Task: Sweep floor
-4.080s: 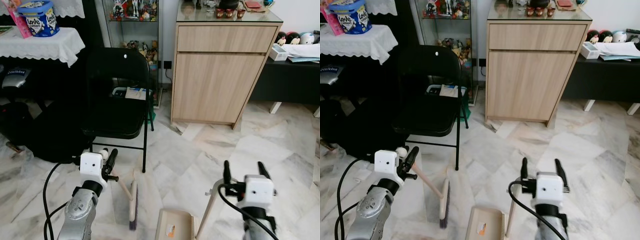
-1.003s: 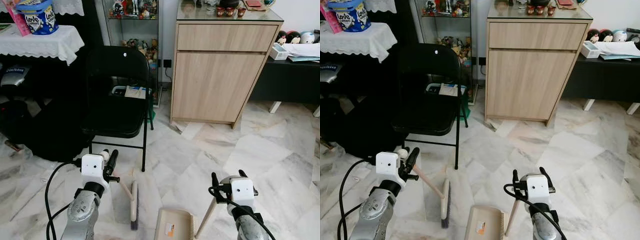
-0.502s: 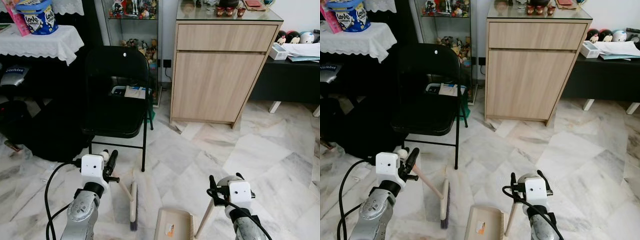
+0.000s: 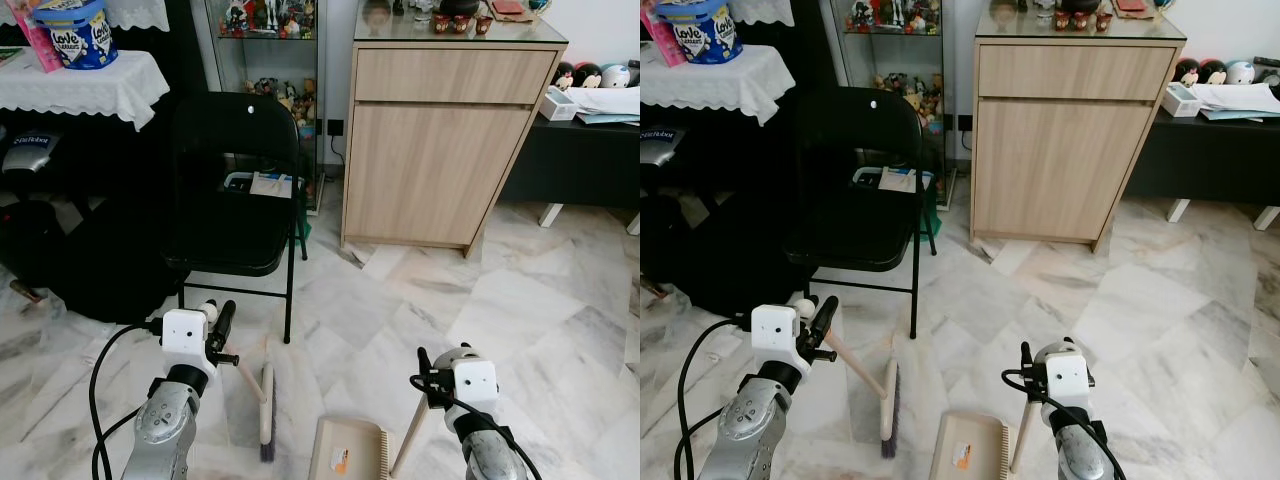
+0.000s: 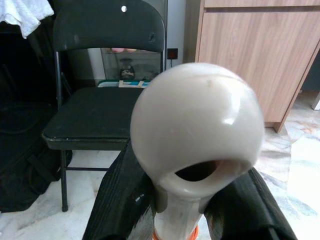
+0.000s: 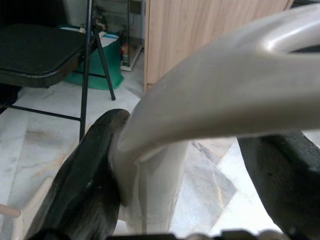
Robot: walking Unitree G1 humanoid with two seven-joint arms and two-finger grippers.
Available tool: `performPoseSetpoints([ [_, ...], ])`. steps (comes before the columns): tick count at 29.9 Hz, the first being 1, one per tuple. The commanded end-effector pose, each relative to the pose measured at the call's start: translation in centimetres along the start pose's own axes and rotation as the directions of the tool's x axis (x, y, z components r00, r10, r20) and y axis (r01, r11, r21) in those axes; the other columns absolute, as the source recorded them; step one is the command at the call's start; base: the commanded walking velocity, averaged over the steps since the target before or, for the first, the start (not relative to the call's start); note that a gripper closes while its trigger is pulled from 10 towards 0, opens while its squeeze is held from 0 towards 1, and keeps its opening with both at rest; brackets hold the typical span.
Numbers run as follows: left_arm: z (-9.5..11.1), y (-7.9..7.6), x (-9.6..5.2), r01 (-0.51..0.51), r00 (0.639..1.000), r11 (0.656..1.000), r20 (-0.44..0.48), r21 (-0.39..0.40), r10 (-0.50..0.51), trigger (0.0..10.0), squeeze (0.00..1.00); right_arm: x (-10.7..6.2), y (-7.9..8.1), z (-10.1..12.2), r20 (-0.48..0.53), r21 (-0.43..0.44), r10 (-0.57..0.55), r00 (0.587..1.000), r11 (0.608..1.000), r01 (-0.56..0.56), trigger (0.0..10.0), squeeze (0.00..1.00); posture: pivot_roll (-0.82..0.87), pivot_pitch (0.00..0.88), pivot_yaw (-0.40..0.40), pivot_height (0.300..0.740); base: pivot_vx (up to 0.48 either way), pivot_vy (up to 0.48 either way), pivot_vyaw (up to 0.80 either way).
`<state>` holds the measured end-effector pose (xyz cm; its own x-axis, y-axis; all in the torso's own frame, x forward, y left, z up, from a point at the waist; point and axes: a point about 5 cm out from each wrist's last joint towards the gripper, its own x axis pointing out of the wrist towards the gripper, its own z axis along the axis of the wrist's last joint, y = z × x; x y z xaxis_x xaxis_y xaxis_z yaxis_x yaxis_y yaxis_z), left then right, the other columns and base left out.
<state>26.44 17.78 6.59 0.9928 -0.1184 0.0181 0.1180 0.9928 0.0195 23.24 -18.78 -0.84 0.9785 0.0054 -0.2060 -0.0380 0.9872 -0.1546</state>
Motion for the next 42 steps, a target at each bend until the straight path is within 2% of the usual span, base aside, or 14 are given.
performPoseSetpoints([
  [1,0.6,0.3,0.2,0.004,1.000,1.000,0.031,0.030,-0.005,10.0,0.00,-0.7,-0.2,-1.6,-0.082,0.006,-0.005,0.997,1.000,0.006,0.0,0.00,-0.07,0.000,0.011,0.740,0.000,0.000,0.00],
  [15,0.6,0.2,0.2,0.007,1.000,0.999,0.029,0.032,-0.008,10.0,0.00,-1.0,-0.5,-2.6,-0.123,0.003,0.007,0.992,1.000,-0.006,0.0,0.00,-0.07,0.000,0.010,0.740,0.000,0.000,0.00],
  [33,0.5,0.0,0.2,0.020,1.000,0.999,0.023,0.029,-0.021,10.0,0.00,-0.9,-1.6,-2.7,-0.114,-0.018,-0.067,0.991,0.998,0.065,0.0,0.00,-0.07,0.000,0.018,0.740,0.000,0.000,0.00],
  [35,0.5,0.0,0.2,0.020,1.000,0.999,0.022,0.029,-0.021,10.0,0.00,-0.6,-1.6,-2.3,-0.090,-0.019,-0.068,0.994,0.998,0.066,0.0,0.00,-0.07,0.000,0.019,0.740,0.000,0.000,0.00],
  [37,0.4,0.0,0.3,0.021,1.000,0.999,0.021,0.029,-0.021,10.0,0.00,0.1,-1.6,-0.6,0.010,-0.020,-0.080,0.997,0.997,0.080,0.0,0.00,-0.07,0.000,0.022,0.740,0.000,0.000,0.00],
  [41,0.4,0.0,0.3,0.021,1.000,0.999,0.021,0.029,-0.021,10.0,0.00,0.4,-2.0,1.3,0.115,0.000,-0.132,0.985,0.991,0.133,0.0,0.00,-0.07,0.000,0.022,0.740,0.000,0.000,0.00],
  [42,0.4,0.0,0.3,0.021,1.000,0.999,0.021,0.029,-0.021,10.0,0.00,0.4,-2.1,1.9,0.145,0.014,-0.153,0.978,0.988,0.153,0.8,0.00,-0.07,0.000,0.022,0.740,0.000,0.000,0.00],
])
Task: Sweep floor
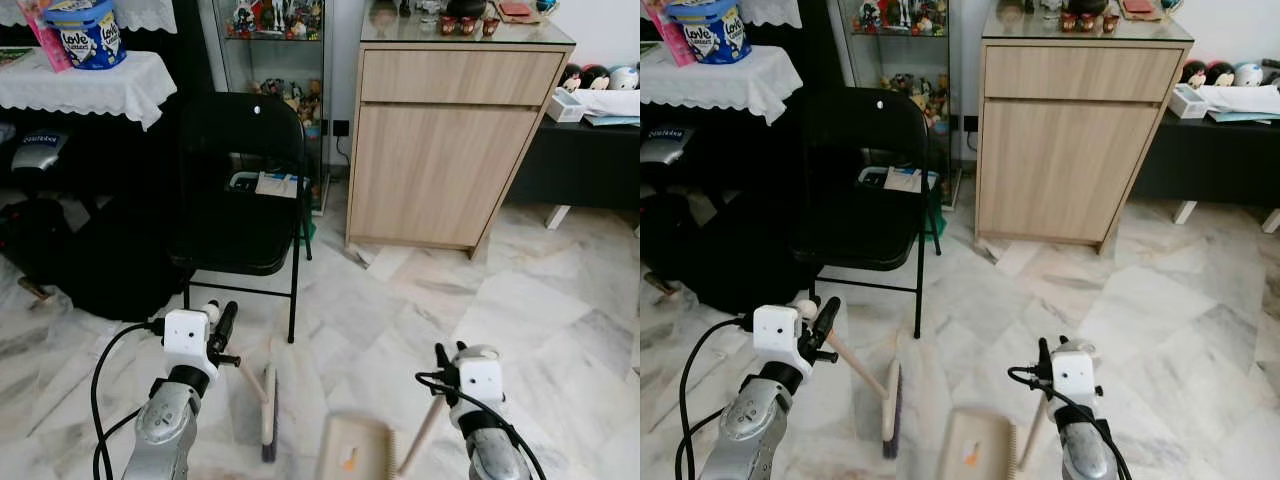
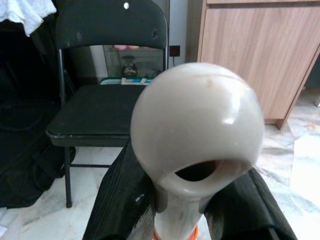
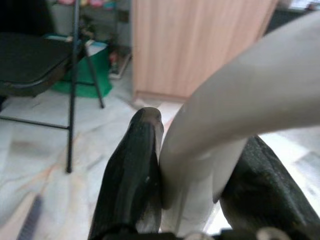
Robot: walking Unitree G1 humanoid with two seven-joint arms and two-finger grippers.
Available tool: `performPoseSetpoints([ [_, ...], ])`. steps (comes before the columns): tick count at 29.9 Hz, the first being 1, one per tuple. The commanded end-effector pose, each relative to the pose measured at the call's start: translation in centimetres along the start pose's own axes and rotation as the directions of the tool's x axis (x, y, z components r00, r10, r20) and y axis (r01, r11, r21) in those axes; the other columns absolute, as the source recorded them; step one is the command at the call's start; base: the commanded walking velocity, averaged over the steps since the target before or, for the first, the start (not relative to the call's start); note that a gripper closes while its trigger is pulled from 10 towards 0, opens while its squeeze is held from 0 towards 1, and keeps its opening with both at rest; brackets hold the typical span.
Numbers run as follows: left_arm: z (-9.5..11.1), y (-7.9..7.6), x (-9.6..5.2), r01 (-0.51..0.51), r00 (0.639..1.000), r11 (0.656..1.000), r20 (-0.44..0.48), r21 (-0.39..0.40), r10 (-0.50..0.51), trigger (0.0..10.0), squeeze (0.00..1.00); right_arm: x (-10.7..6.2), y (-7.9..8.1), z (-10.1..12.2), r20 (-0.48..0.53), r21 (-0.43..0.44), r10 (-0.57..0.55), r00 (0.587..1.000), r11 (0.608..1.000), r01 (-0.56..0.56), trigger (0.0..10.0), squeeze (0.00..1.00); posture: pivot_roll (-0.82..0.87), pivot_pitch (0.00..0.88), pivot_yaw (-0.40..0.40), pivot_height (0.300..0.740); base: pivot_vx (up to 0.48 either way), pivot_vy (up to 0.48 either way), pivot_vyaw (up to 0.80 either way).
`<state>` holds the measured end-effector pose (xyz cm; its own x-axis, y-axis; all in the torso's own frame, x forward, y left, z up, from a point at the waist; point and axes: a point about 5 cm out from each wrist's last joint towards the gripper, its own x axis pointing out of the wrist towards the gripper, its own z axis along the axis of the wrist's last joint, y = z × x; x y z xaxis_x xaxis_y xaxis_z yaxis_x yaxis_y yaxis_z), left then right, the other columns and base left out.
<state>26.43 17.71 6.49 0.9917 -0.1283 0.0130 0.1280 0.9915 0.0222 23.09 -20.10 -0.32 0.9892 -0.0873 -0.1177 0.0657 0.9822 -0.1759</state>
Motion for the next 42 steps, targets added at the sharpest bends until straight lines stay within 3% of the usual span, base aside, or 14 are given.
performPoseSetpoints([
  [1,0.5,0.1,0.3,0.010,1.000,1.000,0.026,0.026,-0.011,10.0,0.00,0.9,-0.9,2.6,0.114,0.022,-0.066,0.991,0.998,0.064,10.0,0.00,-0.07,0.000,0.023,0.740,0.000,0.000,0.00],
  [2,0.5,0.1,0.2,0.005,1.000,1.000,0.024,0.022,-0.006,10.0,0.00,0.8,-1.2,4.5,0.187,0.029,-0.092,0.978,0.996,0.088,10.0,0.00,-0.07,0.000,0.025,0.740,0.000,0.000,0.00],
  [7,0.6,0.6,0.1,-0.024,0.999,1.000,0.028,0.013,0.024,10.0,0.00,0.2,-1.6,8.3,0.307,0.025,-0.118,0.944,0.993,0.116,10.0,0.00,-0.08,0.000,0.029,0.740,0.000,0.000,0.00],
  [13,1.2,0.5,0.5,-0.014,0.999,1.000,0.046,0.012,0.014,10.0,0.00,0.4,-0.8,10.9,0.372,0.049,-0.121,0.920,0.993,0.111,10.0,0.00,-0.08,0.000,0.035,0.740,0.000,0.000,0.00],
  [17,1.5,0.2,1.2,-0.012,0.998,1.000,0.060,-0.003,0.012,10.0,0.00,0.7,0.1,12.0,0.358,0.069,-0.118,0.926,0.993,0.100,10.0,0.00,-0.08,0.000,0.037,0.740,0.000,0.000,0.00],
  [23,1.9,-0.2,1.7,0.001,0.997,1.000,0.071,-0.016,0.000,10.0,0.00,0.2,0.8,12.5,0.340,0.082,-0.091,0.936,0.994,0.067,10.0,0.00,-0.08,0.000,0.044,0.740,0.000,0.111,0.00],
  [30,2.0,-0.2,2.1,-0.004,0.997,1.000,0.078,-0.021,0.006,10.0,0.00,0.2,1.1,11.2,0.265,0.107,-0.091,0.960,0.992,0.065,10.0,0.00,-0.07,0.000,0.043,0.740,0.000,0.332,0.00],
  [42,2.4,0.3,2.1,-0.018,0.996,1.000,0.084,-0.017,0.019,10.0,0.00,0.5,0.9,10.7,0.237,0.123,-0.094,0.967,0.990,0.066,10.0,0.00,-0.06,0.000,0.048,0.740,0.000,0.381,0.00],
])
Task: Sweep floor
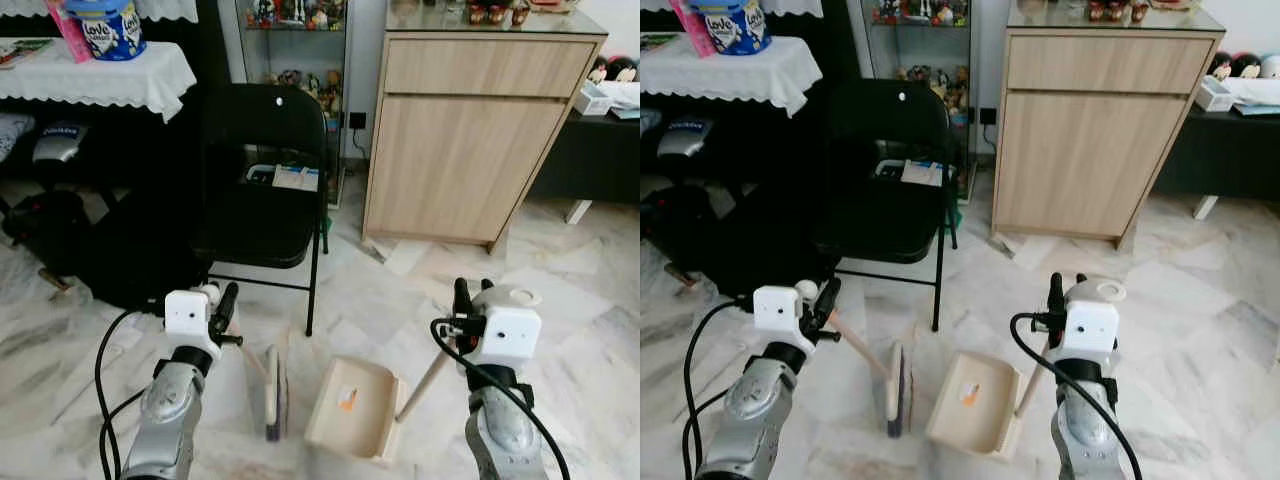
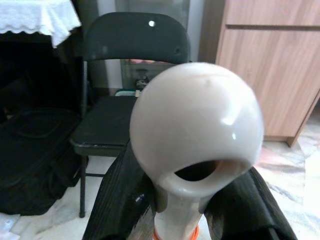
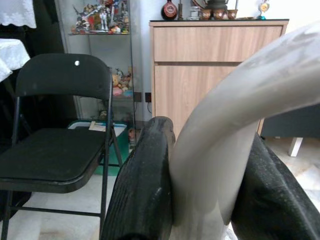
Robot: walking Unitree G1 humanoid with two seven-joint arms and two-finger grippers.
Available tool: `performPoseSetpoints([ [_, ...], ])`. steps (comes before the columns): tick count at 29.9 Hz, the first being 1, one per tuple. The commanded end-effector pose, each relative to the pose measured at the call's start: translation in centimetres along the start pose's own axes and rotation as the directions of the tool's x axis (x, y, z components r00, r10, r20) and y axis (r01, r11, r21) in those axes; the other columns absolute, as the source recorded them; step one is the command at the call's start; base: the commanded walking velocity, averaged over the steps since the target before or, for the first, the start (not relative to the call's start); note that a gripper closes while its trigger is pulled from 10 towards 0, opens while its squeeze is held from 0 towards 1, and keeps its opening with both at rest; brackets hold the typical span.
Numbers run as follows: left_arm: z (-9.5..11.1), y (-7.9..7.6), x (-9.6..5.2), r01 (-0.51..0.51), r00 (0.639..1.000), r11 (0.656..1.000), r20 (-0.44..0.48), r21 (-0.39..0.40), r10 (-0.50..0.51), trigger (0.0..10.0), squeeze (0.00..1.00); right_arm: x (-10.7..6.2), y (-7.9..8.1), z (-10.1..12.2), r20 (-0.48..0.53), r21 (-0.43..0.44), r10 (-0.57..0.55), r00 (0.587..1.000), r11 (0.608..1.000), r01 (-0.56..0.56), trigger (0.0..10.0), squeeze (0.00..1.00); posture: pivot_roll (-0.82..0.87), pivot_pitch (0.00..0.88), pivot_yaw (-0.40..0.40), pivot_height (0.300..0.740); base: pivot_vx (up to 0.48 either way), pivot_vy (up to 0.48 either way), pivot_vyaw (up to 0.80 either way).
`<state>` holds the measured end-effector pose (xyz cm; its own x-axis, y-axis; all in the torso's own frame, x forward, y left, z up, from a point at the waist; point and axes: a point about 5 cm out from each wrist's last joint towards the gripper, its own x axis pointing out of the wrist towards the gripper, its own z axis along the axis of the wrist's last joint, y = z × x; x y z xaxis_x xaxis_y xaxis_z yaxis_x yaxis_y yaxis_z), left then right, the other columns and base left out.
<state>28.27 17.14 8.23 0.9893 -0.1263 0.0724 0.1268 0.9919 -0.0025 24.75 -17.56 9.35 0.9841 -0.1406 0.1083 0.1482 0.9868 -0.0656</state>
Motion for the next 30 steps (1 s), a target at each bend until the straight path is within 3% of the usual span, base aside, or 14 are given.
performPoseSetpoints([
  [1,0.7,0.6,0.2,-0.016,1.000,1.000,0.025,0.009,0.016,10.0,0.00,0.3,0.0,0.4,0.024,0.004,0.000,1.000,1.000,0.000,10.0,0.00,-0.06,0.000,0.048,0.740,0.000,0.435,0.00],
  [30,0.7,0.9,0.3,-0.024,0.999,1.000,0.021,0.020,0.024,10.0,0.00,0.4,-0.1,-1.1,0.010,0.012,0.023,1.000,1.000,-0.023,10.0,0.00,-0.06,0.000,0.046,0.740,0.000,0.476,0.00],
])
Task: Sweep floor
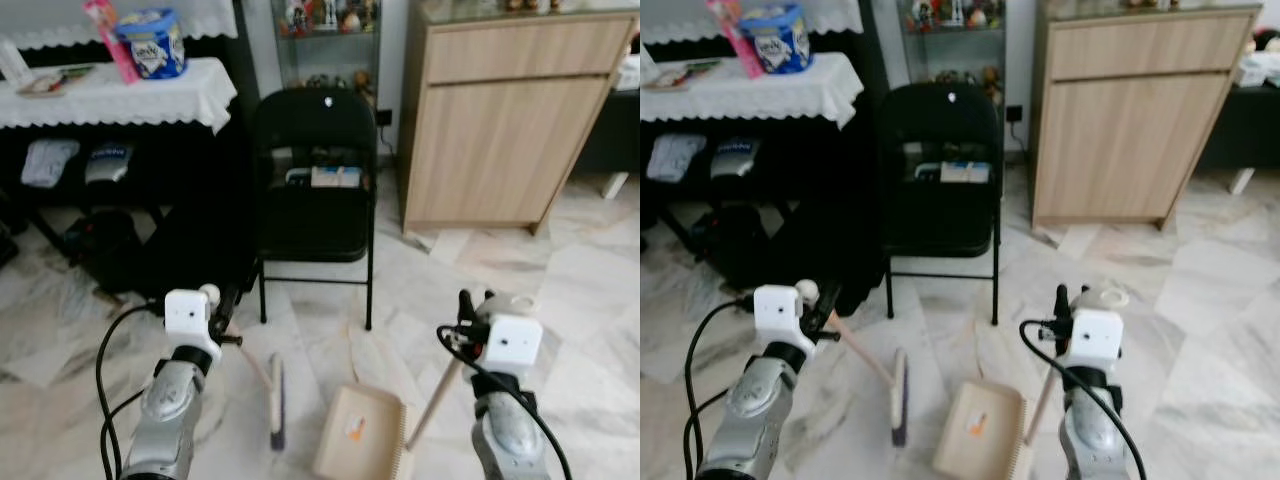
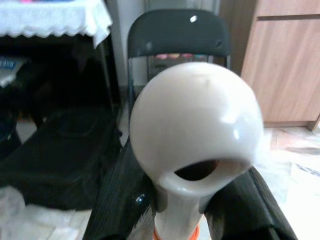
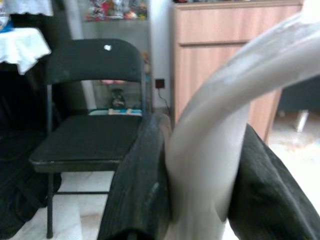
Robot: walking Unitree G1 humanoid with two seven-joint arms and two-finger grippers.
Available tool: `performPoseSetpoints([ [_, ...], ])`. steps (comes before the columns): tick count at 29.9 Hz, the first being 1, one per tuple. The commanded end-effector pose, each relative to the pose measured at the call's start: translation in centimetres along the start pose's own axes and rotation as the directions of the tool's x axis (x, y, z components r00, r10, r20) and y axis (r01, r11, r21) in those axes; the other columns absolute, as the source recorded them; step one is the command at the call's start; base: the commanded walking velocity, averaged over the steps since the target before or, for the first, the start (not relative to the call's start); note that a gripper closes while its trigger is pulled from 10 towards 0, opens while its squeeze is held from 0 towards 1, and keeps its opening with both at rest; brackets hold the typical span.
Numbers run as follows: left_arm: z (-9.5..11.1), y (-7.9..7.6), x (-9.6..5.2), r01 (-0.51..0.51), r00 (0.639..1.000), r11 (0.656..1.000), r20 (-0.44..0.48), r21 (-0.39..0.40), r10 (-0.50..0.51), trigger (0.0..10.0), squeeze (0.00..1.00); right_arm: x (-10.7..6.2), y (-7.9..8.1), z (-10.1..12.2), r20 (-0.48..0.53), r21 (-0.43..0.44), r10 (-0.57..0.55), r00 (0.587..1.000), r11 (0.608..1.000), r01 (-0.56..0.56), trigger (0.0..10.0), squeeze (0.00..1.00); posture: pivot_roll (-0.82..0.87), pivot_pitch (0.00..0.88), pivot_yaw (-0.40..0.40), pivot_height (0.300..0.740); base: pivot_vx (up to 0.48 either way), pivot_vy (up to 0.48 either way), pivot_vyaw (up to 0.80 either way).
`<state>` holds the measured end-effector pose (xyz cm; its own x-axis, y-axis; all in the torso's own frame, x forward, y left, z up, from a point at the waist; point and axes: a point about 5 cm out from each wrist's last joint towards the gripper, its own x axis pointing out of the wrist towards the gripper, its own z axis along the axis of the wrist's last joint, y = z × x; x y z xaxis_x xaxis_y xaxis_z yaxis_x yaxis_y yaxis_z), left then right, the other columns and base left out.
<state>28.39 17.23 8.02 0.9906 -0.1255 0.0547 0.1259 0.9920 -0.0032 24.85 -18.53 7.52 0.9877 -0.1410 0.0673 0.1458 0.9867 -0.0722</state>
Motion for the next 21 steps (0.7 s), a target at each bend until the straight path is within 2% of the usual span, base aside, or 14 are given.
performPoseSetpoints([
  [1,0.92,0.77,0.16,-0.023,0.999,1.000,0.039,0.020,0.023,10.0,0.00,0.31,0.67,0.81,0.051,0.017,0.020,0.998,1.000,-0.021,10.0,0.00,-0.06,0.000,0.046,0.740,0.000,0.480,0.00],
  [21,0.84,0.49,0.24,-0.002,0.999,1.000,0.043,0.018,0.002,10.0,0.00,0.69,0.16,0.85,0.093,0.027,0.007,0.996,1.000,-0.009,10.0,0.00,-0.05,0.000,0.057,0.740,0.000,0.480,0.00],
])
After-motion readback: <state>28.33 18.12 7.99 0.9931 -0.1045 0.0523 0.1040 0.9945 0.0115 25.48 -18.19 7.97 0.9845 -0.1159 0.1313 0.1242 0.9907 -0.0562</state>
